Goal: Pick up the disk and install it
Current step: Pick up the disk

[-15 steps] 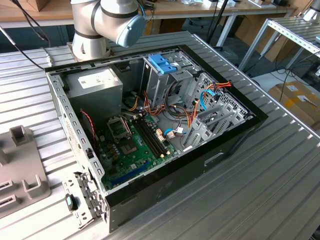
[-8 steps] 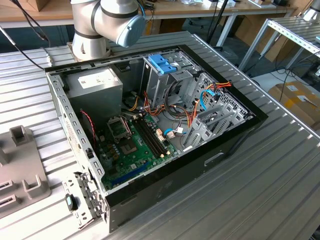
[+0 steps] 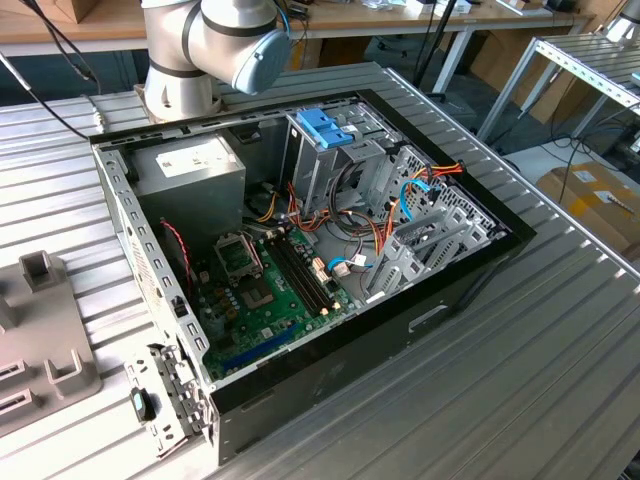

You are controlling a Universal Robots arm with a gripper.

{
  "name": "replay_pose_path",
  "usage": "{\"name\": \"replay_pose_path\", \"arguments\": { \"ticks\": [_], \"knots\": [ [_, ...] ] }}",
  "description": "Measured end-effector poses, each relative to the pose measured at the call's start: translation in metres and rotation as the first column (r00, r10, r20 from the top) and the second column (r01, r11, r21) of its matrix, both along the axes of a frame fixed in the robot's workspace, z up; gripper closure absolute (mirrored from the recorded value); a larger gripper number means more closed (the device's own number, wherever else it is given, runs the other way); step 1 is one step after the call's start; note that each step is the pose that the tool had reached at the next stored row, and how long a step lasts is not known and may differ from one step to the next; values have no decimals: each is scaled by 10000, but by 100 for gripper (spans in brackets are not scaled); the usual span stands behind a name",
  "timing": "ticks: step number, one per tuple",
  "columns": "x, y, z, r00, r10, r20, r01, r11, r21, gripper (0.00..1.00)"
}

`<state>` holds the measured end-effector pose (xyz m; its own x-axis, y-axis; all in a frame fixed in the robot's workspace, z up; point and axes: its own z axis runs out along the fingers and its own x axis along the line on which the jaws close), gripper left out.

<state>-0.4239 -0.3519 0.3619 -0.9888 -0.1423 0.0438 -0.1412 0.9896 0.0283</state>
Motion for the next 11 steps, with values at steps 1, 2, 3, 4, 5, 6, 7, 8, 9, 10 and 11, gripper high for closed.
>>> {"name": "replay_pose_path", "arguments": {
  "ticks": [1, 2, 3, 4, 5, 6, 7, 8, 9, 10, 11],
  "knots": [
    [0, 0, 0, 10000, 1, 0, -1, 10000, 0, 89],
    [0, 0, 0, 10000, 12, 0, -12, 10000, 0, 89],
    [0, 0, 0, 9999, 148, 1, -148, 9999, 0, 89],
    [0, 0, 0, 9985, 541, 1, -541, 9985, 0, 89],
    [0, 0, 0, 9965, 841, 0, -841, 9965, 0, 89],
    [0, 0, 0, 9934, 1150, 0, -1150, 9934, 0, 89],
    [0, 0, 0, 9911, 1330, 0, -1330, 9911, 0, 89],
    [0, 0, 0, 9889, 1488, 0, -1488, 9889, 0, 89],
    [0, 0, 0, 9852, 1713, 0, -1713, 9852, 0, 89],
    [0, 0, 0, 9819, 1892, 0, -1892, 9819, 0, 89],
    [0, 0, 0, 9772, 2122, 0, -2122, 9772, 1, 89]
  ]
}}
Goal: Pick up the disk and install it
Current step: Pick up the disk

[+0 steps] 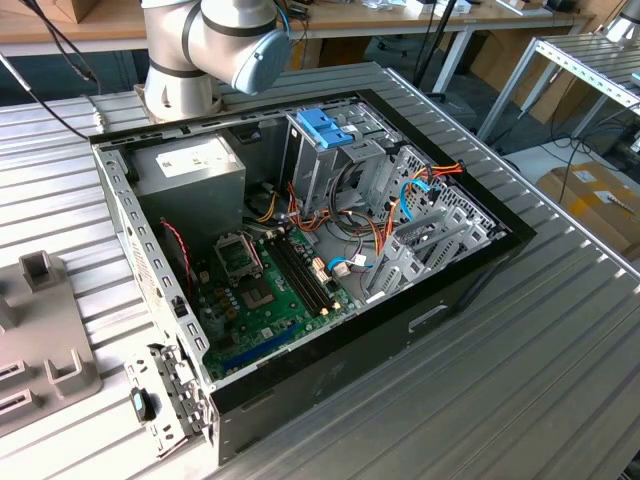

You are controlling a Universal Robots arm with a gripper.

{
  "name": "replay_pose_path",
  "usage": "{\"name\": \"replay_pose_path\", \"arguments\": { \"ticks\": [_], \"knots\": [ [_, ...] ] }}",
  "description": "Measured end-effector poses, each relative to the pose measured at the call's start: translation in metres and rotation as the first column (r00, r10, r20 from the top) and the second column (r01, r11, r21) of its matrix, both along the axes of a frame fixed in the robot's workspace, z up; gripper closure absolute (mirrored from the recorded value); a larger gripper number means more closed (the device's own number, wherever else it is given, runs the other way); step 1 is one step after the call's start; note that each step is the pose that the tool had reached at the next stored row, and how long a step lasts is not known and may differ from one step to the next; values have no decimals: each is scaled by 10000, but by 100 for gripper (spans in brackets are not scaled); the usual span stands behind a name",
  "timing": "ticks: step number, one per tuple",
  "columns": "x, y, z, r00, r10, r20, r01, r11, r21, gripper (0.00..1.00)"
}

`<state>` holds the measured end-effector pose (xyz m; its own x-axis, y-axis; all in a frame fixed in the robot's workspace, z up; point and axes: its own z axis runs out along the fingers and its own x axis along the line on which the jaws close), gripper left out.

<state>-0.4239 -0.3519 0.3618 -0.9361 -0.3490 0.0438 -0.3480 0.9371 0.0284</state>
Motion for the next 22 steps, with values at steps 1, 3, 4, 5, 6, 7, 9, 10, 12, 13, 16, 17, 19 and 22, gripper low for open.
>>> {"name": "replay_pose_path", "arguments": {
  "ticks": [1, 3, 4, 5, 6, 7, 9, 10, 12, 13, 16, 17, 19, 22],
  "knots": [
    [0, 0, 0, 10000, 25, 0, -25, 10000, 0, 89],
    [0, 0, 0, 10000, 46, 0, -46, 10000, -1, 89],
    [0, 0, 0, 10000, 68, 0, -68, 10000, -1, 89],
    [0, 0, 0, 10000, 71, 0, -71, 10000, -1, 89],
    [0, 0, 0, 10000, 75, 0, -75, 10000, -1, 89],
    [0, 0, 0, 10000, 80, 0, -80, 10000, -1, 89],
    [0, 0, 0, 9999, 167, 0, -167, 9999, -1, 89],
    [0, 0, 0, 9997, 251, 0, -251, 9997, -1, 89],
    [0, 0, 0, 9997, 256, 0, -256, 9997, -1, 89],
    [0, 0, 0, 9997, 259, 0, -259, 9997, -1, 89],
    [0, 0, 0, 9997, 263, 0, -263, 9997, -1, 89],
    [0, 0, 0, 9997, 264, 0, -264, 9997, 0, 89],
    [0, 0, 0, 9996, 269, 0, -269, 9996, 0, 89],
    [0, 0, 0, 9994, 351, 0, -351, 9994, -1, 89]
  ]
}}
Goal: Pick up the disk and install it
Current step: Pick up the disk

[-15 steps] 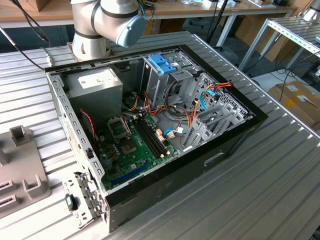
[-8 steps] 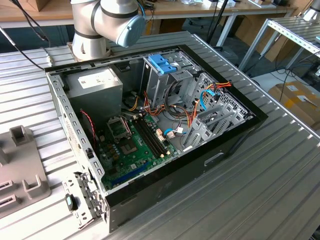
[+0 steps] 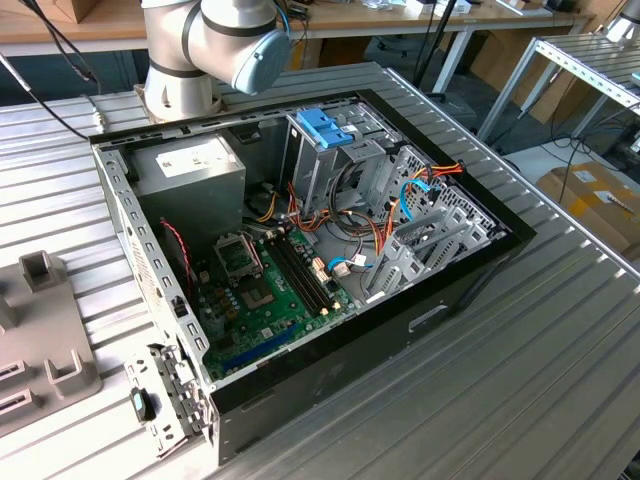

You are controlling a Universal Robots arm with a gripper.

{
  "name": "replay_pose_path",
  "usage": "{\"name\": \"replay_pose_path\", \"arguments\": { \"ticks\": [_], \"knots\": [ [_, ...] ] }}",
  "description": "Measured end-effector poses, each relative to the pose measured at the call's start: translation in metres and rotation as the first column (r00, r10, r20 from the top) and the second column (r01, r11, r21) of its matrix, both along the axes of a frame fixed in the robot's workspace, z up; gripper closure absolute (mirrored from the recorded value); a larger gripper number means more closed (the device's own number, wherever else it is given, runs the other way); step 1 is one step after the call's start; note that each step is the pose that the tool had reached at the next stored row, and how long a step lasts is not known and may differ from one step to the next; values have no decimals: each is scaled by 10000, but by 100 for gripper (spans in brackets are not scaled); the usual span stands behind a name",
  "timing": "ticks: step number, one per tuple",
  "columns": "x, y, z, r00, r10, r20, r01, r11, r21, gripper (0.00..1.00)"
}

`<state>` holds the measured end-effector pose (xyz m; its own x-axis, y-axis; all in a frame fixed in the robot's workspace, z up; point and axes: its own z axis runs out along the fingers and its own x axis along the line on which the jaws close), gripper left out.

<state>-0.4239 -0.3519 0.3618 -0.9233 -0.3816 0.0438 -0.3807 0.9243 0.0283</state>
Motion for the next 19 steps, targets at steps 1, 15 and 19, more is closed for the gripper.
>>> {"name": "replay_pose_path", "arguments": {
  "ticks": [1, 15, 19],
  "knots": [
    [0, 0, 0, 10000, 45, 0, -45, 10000, 0, 89],
    [0, 0, 0, 9966, 826, 0, -826, 9966, 0, 89],
    [0, 0, -1, 9820, 1888, 0, -1888, 9820, 0, 89]
  ]
}}
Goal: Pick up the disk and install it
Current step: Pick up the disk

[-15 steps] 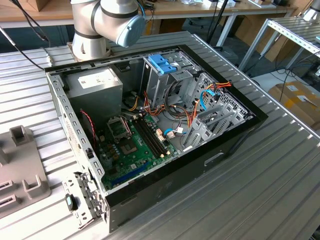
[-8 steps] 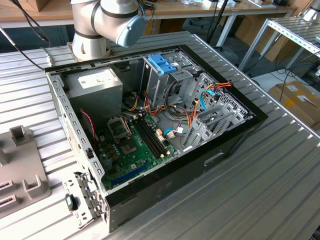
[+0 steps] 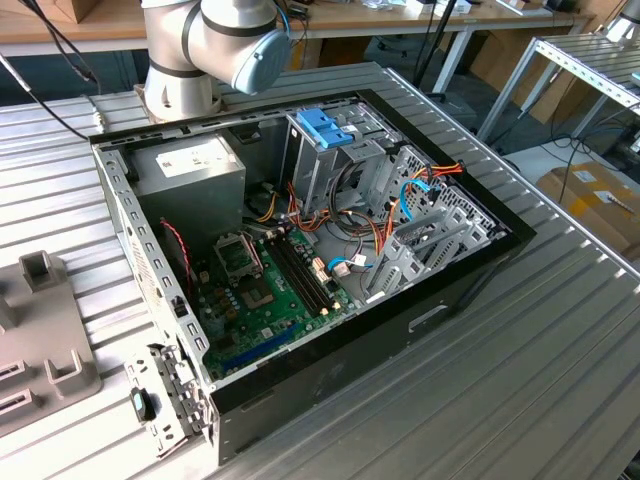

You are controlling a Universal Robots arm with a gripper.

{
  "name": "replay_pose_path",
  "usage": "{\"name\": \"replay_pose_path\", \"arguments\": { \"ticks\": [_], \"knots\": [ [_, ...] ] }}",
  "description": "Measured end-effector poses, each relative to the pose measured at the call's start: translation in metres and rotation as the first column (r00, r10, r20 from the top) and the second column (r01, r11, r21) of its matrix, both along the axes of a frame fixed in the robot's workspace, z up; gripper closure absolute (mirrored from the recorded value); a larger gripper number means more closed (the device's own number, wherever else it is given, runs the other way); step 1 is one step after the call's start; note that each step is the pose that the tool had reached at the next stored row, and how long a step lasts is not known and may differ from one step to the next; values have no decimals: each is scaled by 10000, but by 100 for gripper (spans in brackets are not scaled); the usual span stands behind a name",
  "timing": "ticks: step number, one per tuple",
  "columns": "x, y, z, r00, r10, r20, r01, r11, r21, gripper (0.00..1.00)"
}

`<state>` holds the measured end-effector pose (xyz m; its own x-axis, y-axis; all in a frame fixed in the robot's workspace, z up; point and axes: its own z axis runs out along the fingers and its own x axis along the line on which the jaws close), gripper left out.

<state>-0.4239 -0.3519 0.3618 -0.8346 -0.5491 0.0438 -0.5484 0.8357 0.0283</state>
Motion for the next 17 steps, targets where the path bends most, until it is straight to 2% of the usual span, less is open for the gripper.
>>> {"name": "replay_pose_path", "arguments": {
  "ticks": [2, 4, 5, 7, 9, 11, 13, 14, 15, 16, 17],
  "knots": [
    [0, 0, -1, 9975, 700, 0, -700, 9975, 0, 89],
    [0, 0, -1, 9939, 1102, 0, -1102, 9939, 0, 89],
    [0, 0, -1, 9906, 1371, 0, -1371, 9906, 0, 89],
    [0, 0, -2, 9803, 1973, 0, -1973, 9803, 0, 89],
    [0, 0, -2, 9717, 2363, 0, -2363, 9717, 0, 89],
    [0, 0, -2, 9617, 2742, 0, -2742, 9617, 0, 89],
    [0, 0, -2, 9488, 3158, 0, -3158, 9488, 0, 89],
    [0, 0, -3, 9393, 3430, 0, -3430, 9393, 0, 89],
    [0, 0, -3, 9335, 3585, 0, -3585, 9335, 0, 89],
    [0, 0, -4, 9233, 3842, 0, -3842, 9233, 0, 89],
    [0, 0, -5, 9162, 4008, 0, -4008, 9162, -1, 89]
  ]
}}
